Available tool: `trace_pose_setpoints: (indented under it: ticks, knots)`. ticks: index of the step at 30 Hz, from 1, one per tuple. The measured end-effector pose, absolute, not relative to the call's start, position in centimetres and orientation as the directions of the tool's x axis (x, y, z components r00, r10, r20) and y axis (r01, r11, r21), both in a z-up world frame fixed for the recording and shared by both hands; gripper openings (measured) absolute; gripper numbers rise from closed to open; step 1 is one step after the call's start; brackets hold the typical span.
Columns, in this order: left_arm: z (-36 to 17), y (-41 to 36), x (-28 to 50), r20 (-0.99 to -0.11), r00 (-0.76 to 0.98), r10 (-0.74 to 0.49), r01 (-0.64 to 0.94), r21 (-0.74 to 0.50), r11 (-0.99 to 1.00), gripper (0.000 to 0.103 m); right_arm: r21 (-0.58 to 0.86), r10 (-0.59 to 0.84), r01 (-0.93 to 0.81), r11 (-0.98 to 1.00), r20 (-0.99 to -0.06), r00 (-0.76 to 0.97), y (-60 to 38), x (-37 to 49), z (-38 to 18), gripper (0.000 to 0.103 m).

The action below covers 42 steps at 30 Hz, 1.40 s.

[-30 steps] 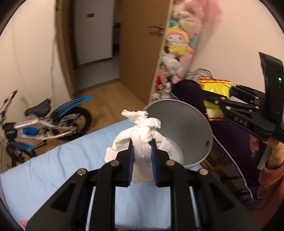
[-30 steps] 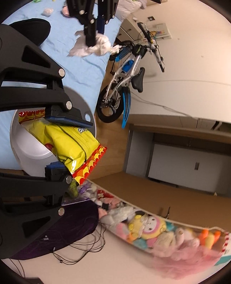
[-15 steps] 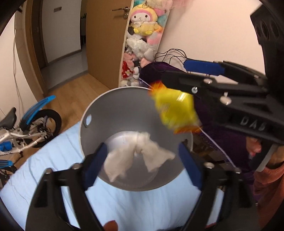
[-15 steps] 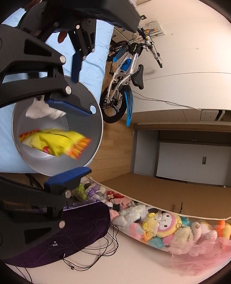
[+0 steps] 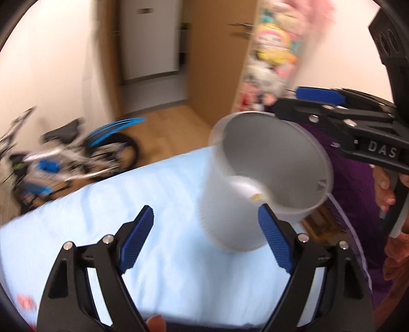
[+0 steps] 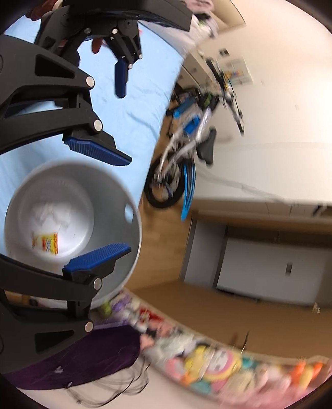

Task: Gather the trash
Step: 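Open both tools to drop the tissue and chip bag into the bin, then move both open tools back over the bed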

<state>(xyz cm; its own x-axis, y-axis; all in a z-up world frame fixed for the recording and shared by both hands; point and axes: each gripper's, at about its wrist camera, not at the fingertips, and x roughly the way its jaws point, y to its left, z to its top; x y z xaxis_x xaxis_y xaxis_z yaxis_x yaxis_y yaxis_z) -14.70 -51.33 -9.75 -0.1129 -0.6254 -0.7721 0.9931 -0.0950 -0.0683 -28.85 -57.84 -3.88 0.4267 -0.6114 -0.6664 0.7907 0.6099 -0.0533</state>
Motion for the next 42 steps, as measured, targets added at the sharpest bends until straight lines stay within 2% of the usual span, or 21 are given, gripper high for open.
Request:
trace_pose_setpoints:
  ticks: [6, 10, 13, 20, 25, 31, 36, 42]
  knots:
    - [-10.1, -44.0, -7.0, -0.776, 0.122, -0.619, 0.974, -0.025, 0.224, 0.084, -0.022, -0.471, 0.624, 0.781, -0.677, 0.566, -54.7, -20.5, -5.3, 0.065]
    - [-9.9, -37.9, -2.1, -0.773, 0.277, -0.570, 0.902, 0.006, 0.431, 0.084, 0.016, -0.322, 0.465, 0.885, -0.701, 0.636, -51.5, -13.6, -6.9, 0.066]
    - [-9.5, -33.1, 0.7, -0.767, 0.384, -0.514, 0.823, 0.032, 0.567, 0.084, 0.038, -0.188, 0.305, 0.952, -0.714, 0.675, -47.7, -7.9, -8.1, 0.066]
    - [-8.9, -20.2, 6.0, -0.739, 0.600, -0.307, 0.563, 0.117, 0.818, 0.084, 0.068, 0.044, 0.002, 0.998, -0.675, 0.736, -38.4, 1.6, -9.0, 0.066]
    - [-9.0, -12.1, 7.8, -0.720, 0.681, -0.133, 0.371, 0.183, 0.911, 0.084, 0.078, 0.178, -0.172, 0.982, -0.685, 0.706, -31.2, 5.8, -10.2, 0.067]
    - [-10.1, -4.2, 8.3, -0.714, 0.700, 0.027, 0.176, 0.209, 0.962, 0.084, 0.092, 0.258, -0.276, 0.957, -0.707, 0.658, -24.2, 8.2, -12.3, 0.070]
    - [-11.7, 0.0, 7.9, -0.757, 0.651, 0.053, 0.097, 0.153, 0.983, 0.084, 0.100, 0.273, -0.295, 0.950, -0.725, 0.632, -20.7, 8.2, -14.0, 0.070]
    - [-12.0, 2.5, 6.7, -0.721, 0.689, 0.078, 0.043, 0.149, 0.988, 0.084, 0.090, 0.260, -0.289, 0.953, -0.733, 0.629, -19.1, 7.8, -14.8, 0.073]
